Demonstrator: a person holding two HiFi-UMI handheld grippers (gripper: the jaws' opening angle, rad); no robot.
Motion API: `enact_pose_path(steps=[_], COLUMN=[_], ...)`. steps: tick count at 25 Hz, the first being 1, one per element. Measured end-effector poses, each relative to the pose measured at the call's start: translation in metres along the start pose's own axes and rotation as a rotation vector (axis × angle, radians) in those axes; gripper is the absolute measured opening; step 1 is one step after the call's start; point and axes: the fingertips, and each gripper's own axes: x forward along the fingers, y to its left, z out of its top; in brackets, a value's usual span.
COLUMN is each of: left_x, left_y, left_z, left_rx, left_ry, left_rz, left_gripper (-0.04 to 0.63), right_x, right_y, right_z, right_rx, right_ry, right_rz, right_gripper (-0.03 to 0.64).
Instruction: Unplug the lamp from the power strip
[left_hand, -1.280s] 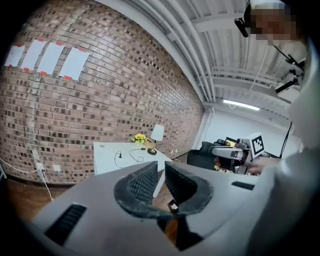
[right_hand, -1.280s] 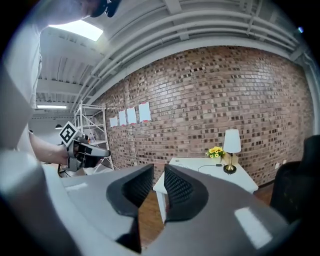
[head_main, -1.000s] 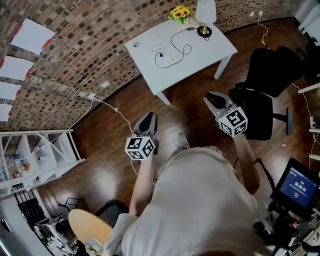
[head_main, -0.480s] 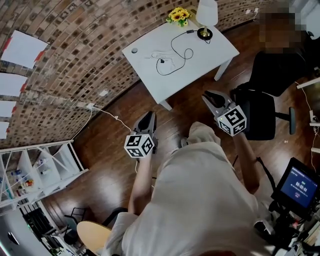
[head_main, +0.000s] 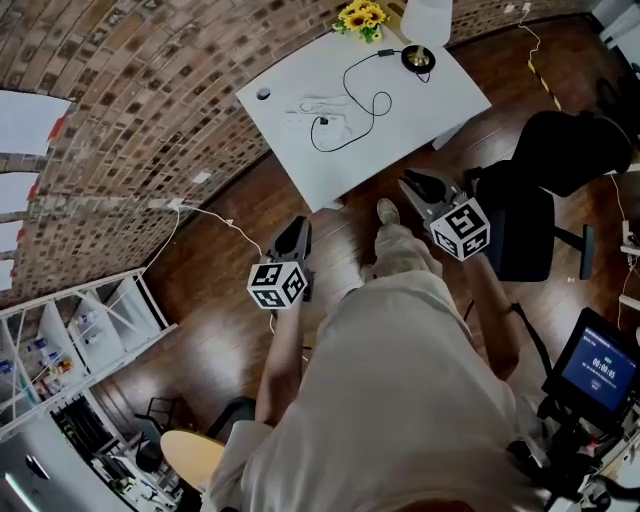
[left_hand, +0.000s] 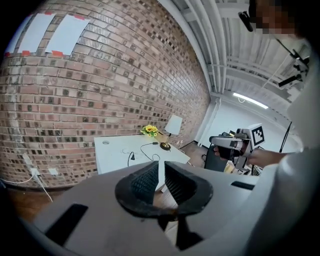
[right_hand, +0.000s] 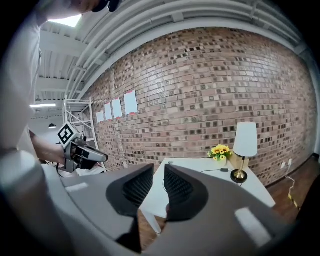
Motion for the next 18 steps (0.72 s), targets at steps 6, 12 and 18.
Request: enact_pose_path(steps=[6,12,18], left_x=[0.06,0.095,0.118], left_y=[0.007,0.01,0.02], left_z=[0.019,0.04,0.044], left_rx=[-0.027,-0.053,-0.082], left_ry=[0.06,0.083,0.093], left_rz=[0.032,0.065,0.105], left_gripper=[0.04,0.038,0.055], right_x=[0.046,0.077,0.104], right_y=[-0.051,-0.081,-0.106], right_z=[0.014,0.024,0.026], right_rx=[-0.011,-0.012,-0.015], right_ry=[0.044,0.083,0.098], right_rz=[0.076,0.136,0.18], right_gripper=[0.054,0.054,0.054])
